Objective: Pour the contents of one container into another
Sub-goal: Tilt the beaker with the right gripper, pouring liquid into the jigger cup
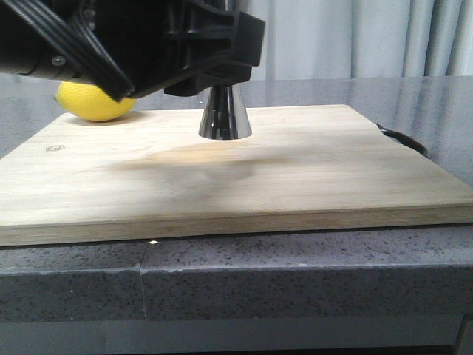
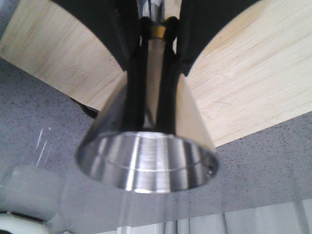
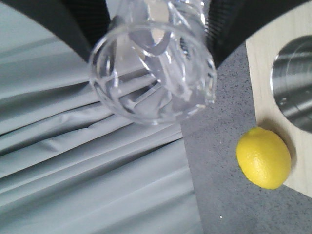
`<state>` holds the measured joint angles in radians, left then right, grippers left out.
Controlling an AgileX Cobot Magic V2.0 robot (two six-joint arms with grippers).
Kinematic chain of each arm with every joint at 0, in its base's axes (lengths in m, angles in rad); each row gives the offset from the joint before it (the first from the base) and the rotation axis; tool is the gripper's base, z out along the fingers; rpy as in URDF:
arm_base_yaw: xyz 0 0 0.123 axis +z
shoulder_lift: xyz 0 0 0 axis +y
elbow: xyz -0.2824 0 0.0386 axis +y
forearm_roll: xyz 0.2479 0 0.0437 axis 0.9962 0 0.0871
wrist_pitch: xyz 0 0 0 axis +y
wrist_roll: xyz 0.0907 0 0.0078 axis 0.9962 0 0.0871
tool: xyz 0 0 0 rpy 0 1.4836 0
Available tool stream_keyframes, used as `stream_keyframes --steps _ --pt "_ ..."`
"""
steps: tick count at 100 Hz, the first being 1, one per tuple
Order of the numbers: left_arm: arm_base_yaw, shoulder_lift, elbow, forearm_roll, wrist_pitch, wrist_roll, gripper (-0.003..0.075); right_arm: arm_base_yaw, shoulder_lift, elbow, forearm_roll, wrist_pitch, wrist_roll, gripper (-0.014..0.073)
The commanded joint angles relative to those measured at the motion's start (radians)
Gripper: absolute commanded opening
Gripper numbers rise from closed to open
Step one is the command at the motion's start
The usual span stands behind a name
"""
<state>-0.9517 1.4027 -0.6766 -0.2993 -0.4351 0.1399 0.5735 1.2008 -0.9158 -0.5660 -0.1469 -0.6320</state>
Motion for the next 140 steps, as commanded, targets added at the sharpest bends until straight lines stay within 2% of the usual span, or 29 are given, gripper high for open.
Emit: stream_keyframes --steps 1,140 --pt "-0.008 -0.027 -0.033 0.008 -0.09 -0.009 -0.0019 0.001 -0.021 -0.039 -0.025 -0.082 -0.004 0.0207" --pt "-0.008 -0.027 -0.033 0.012 -0.088 -0.009 -0.0019 0.001 -0.021 -0.039 -0.181 -0.06 -0.004 0.0207"
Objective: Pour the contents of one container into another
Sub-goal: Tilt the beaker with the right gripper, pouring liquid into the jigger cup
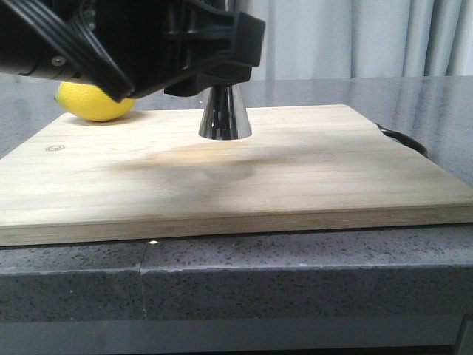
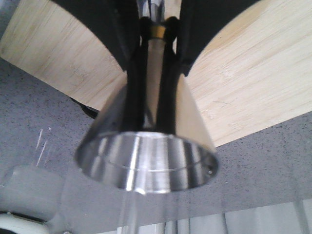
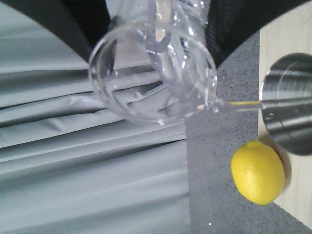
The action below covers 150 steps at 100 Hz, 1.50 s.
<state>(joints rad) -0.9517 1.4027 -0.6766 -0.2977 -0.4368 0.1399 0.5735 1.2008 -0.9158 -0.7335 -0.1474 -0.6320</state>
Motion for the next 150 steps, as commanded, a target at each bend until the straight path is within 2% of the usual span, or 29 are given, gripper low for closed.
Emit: stream_keyframes --steps 1,150 --pt "-0.008 -0.027 -0.033 0.01 -0.087 -0.009 -0.0019 0.001 -0.021 -0.039 -0.013 -0.059 -0.004 0.0207" --pt "-0.008 -0.027 -0.033 0.013 -0.085 -0.009 -0.0019 0.001 -0.021 -0.039 -0.158 -0.044 -0.004 0.0207"
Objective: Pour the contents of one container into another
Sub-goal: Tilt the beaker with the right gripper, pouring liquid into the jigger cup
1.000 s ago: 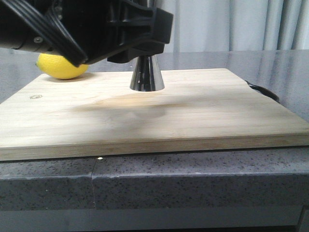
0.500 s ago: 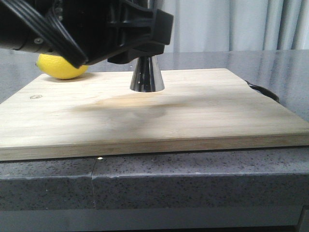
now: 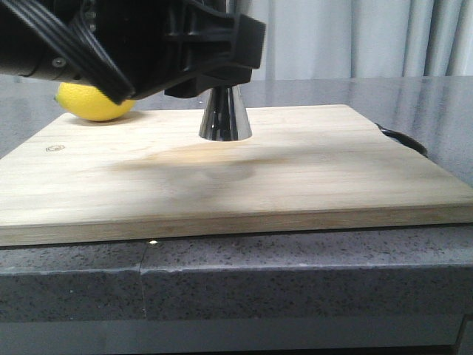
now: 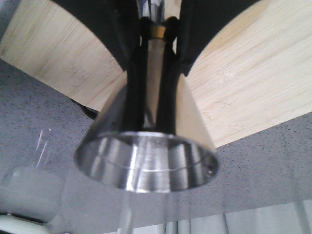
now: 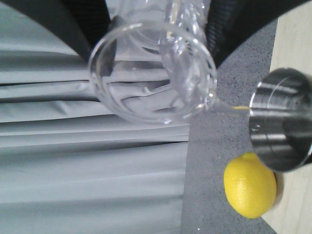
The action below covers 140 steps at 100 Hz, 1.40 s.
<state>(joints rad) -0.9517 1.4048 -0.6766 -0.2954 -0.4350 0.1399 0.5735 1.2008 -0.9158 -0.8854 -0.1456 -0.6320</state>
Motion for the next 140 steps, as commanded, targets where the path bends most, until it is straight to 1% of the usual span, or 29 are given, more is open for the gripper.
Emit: stream_keyframes --steps 1,12,41,52,140 --pt "-0.008 -0.029 -0.033 0.01 -0.087 -0.009 -0.0019 0.001 -0.021 -0.039 -0.006 -0.045 -0.004 0.0207" --pt "-0.008 -0.029 -0.033 0.01 -0.087 -0.009 -0.0019 0.001 -0.021 -0.039 -0.043 -0.033 -0.004 0.0207" --pt "-0.008 -0.029 -0.033 0.01 -0.087 -0.009 -0.0019 0.001 -0.021 -0.039 -0.055 -0.03 -0.004 0.0207" --pt "-0.008 -0.029 -0.033 0.012 -0.087 -0.009 -0.0019 0.001 -0.021 -0.039 -0.08 -0.03 -0.004 0.0207" --pt "-0.008 -0.029 -0.033 0.012 -0.087 -0.009 -0.0019 0.001 -0.021 -0.039 -0.082 -0.03 -0.004 0.0207"
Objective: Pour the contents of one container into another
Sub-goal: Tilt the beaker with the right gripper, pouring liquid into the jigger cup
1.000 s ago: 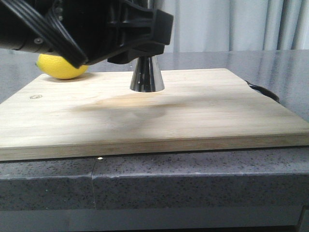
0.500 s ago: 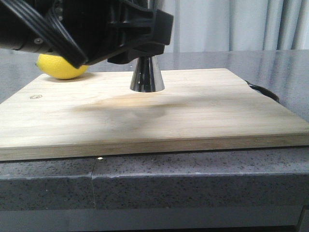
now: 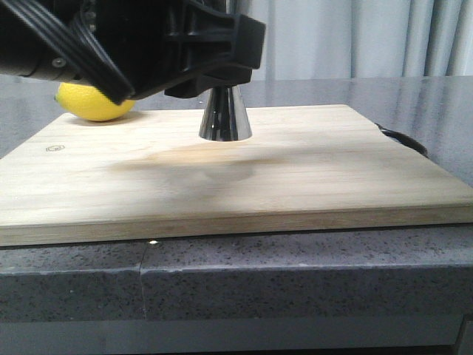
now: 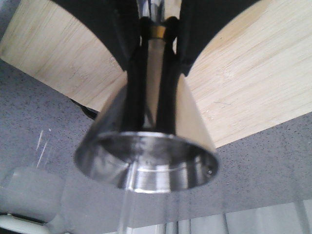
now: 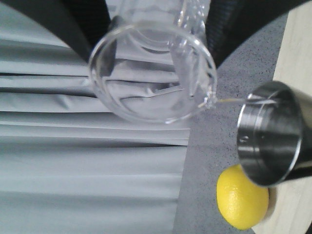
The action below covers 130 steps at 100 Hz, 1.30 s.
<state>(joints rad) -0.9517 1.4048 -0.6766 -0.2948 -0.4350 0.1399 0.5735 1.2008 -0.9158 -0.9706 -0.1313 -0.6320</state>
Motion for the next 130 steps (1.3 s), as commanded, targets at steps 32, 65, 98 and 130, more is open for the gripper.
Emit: stream_keyframes --steps 32,65,98,130 --pt "-0.008 -0.029 -0.033 0.011 -0.087 -0.009 -0.0019 0.001 -0.021 -0.039 0.015 -0.048 0.135 0.0207" --pt "-0.008 -0.029 -0.033 0.011 -0.088 -0.009 -0.0019 0.001 -0.021 -0.039 0.023 -0.052 0.549 0.0207" --pt "-0.008 -0.029 -0.033 0.011 -0.094 -0.009 -0.0019 -0.069 0.013 -0.037 0.307 -0.038 0.691 0.0207" --pt "-0.008 -0.029 -0.033 0.011 -0.094 -0.009 -0.0019 -0.197 0.144 0.019 0.547 -0.154 0.693 0.0207"
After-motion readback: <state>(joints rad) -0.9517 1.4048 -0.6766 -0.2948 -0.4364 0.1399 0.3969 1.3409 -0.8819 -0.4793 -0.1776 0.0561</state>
